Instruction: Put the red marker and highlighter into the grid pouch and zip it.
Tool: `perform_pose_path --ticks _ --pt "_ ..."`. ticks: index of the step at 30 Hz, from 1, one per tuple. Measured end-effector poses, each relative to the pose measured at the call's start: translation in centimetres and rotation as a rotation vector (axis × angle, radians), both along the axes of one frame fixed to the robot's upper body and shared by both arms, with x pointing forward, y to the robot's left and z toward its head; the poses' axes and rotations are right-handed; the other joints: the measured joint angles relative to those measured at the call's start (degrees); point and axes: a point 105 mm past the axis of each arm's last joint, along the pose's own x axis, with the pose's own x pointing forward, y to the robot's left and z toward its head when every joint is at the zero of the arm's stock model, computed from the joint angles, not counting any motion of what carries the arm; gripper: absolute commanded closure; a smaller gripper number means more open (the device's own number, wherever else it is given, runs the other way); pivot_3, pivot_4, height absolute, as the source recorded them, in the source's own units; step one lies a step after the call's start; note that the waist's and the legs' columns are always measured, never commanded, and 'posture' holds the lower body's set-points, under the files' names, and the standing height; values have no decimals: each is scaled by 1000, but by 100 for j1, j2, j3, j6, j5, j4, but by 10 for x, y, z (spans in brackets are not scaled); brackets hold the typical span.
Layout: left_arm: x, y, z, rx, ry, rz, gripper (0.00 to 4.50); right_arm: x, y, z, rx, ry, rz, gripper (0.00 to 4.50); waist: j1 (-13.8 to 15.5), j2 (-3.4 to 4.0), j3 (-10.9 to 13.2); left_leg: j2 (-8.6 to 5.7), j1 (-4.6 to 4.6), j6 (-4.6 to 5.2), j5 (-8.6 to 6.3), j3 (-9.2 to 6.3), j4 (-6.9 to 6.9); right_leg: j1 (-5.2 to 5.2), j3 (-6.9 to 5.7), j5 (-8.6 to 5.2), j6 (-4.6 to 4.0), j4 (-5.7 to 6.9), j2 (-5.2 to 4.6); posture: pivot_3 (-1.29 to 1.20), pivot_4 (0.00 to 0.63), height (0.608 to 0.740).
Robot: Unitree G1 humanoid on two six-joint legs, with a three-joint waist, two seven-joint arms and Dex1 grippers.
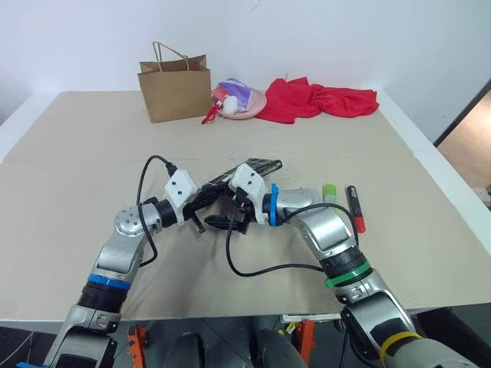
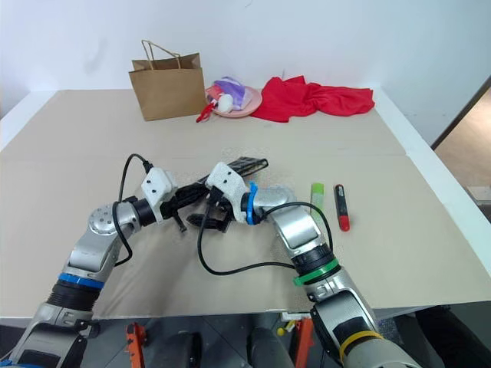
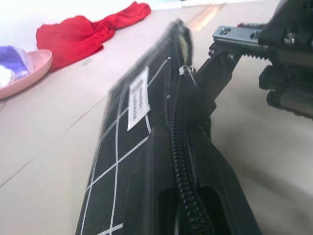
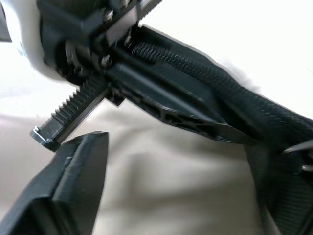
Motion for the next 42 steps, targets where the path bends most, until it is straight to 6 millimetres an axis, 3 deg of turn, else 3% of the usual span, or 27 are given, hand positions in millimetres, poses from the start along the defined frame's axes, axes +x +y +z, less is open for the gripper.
perform_pose_path --ticks 3,5,6,8,10,14,15,17,20,23,35,40,41,42 --pt "0 -1 2 -1 -6 -2 4500 -8 -14 12 32 -7 13 71 1 0 0 -1 -6 0 0 -9 -1 0 -7 -4 2 -1 -1 0 150 740" --pt "-2 -3 -3 6 11 -10 4500 -22 -33 32 79 -46 45 71 15 0 2 -5 -17 -2 -1 -19 0 -3 -15 -17 21 -4 -6 0 150 740" --pt "-3 -4 -8 11 31 -15 4500 -32 -48 53 114 -100 54 71 17 -1 2 -6 -21 -3 -2 -23 1 -4 -17 -18 24 -6 -7 0 150 740" --pt "-4 -5 -9 10 35 -17 4500 -37 -57 66 139 -132 51 71 5 -2 2 -3 -18 -3 -2 -24 2 -2 -18 -18 24 -6 -2 0 150 740" --pt "-5 -8 -9 8 34 -27 4500 -42 -89 62 81 -142 -35 71 38 -4 3 -5 -21 -3 -2 -41 2 4 -34 -26 23 -6 -5 0 150 740" --pt "-6 -4 -12 3 49 -16 4500 -22 -170 52 -63 -158 -398 71 69 -6 5 -13 -20 -3 -2 -34 4 4 -29 -27 24 -8 -13 0 150 740" --pt "-8 -4 -15 -2 58 -16 4500 -14 -203 45 -108 -148 -568 71 58 -6 5 -11 -18 -3 -2 -28 4 3 -23 -27 24 -8 -11 0 150 740" --pt "-8 -4 -15 -3 66 -16 4500 -12 -224 37 -142 -133 -676 71 38 -7 5 -8 -15 -3 -2 -28 2 2 -20 -27 25 -7 -6 0 150 740" --pt "-10 -3 -17 -16 75 -14 4500 -20 -260 3 -229 -44 -865 71 30 -5 5 -2 -10 -3 -2 -31 -3 2 -21 -34 22 -3 1 0 150 740" --pt "-11 -3 -17 -20 81 -14 4500 -27 -266 -19 -244 28 -929 71 -1 -3 6 -1 -2 -3 -2 -23 -6 2 -11 -33 22 -1 4 0 150 740" --pt "-12 -4 -16 -24 73 -29 4500 -22 -268 -37 -214 70 -1028 71 6 -3 7 -7 6 -6 0 -5 -1 9 4 -28 39 -3 -2 0 150 740" --pt "-13 -6 -16 -38 78 -37 4500 -18 -274 -42 -205 62 -1051 2233 12 -5 6 -8 9 -5 0 -5 1 15 3 -26 40 -3 -3 0 150 740" --pt "-13 -7 -16 -44 79 -38 4500 -18 -275 -42 -200 64 -1055 2915 13 -5 6 -8 8 -5 0 -5 2 15 4 -26 41 -3 -3 0 150 740" --pt "-13 -7 -16 -47 79 -38 4500 -18 -276 -43 -197 65 -1059 3174 18 -5 6 -9 8 -5 0 -6 3 16 3 -26 42 -3 -4 0 150 740"
